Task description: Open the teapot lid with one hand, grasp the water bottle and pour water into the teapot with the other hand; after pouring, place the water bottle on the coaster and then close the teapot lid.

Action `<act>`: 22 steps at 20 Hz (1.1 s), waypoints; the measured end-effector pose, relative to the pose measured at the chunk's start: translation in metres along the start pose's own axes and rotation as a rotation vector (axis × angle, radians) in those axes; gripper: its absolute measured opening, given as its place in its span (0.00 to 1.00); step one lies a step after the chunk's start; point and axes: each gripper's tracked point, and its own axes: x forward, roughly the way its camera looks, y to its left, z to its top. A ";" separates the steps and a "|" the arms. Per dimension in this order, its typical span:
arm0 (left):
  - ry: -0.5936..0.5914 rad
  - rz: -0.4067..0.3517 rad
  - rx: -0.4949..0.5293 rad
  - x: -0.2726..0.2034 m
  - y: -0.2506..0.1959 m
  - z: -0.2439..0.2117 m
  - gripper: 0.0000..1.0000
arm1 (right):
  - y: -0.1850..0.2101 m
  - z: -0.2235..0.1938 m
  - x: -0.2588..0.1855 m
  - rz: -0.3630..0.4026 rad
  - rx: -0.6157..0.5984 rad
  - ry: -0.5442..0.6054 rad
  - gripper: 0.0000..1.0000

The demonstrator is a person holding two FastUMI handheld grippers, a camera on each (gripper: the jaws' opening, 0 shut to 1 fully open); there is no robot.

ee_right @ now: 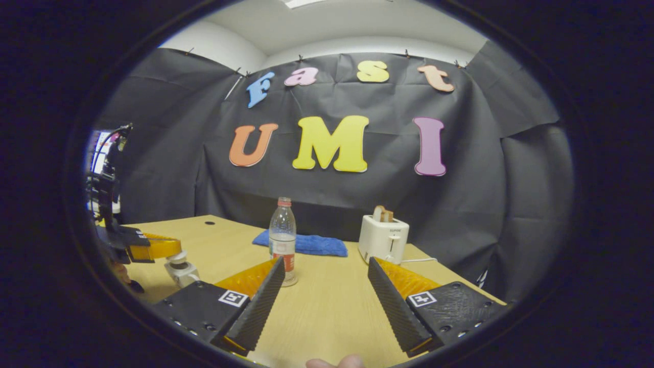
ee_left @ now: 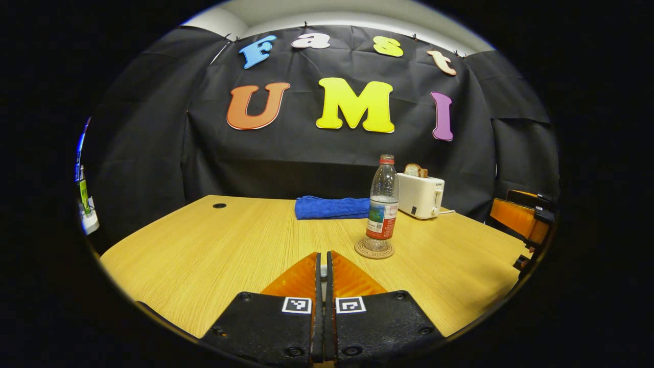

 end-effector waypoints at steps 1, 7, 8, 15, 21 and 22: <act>0.004 0.002 0.001 0.000 0.000 -0.002 0.03 | -0.003 0.000 -0.002 -0.006 -0.002 0.002 0.96; 0.019 0.016 -0.006 0.002 0.002 -0.009 0.04 | -0.009 -0.006 -0.004 -0.016 0.011 0.018 0.95; 0.018 0.020 -0.008 0.002 0.004 -0.009 0.03 | -0.011 -0.006 -0.005 -0.017 0.011 0.018 0.95; 0.028 0.040 -0.008 0.000 0.005 -0.013 0.04 | -0.012 -0.005 -0.007 -0.018 0.015 0.016 0.95; 0.057 0.051 -0.020 0.003 0.003 -0.021 0.08 | -0.014 -0.004 -0.010 -0.020 0.016 0.007 0.95; 0.058 0.066 -0.015 0.002 0.005 -0.020 0.10 | -0.015 -0.004 -0.011 -0.020 0.018 0.007 0.95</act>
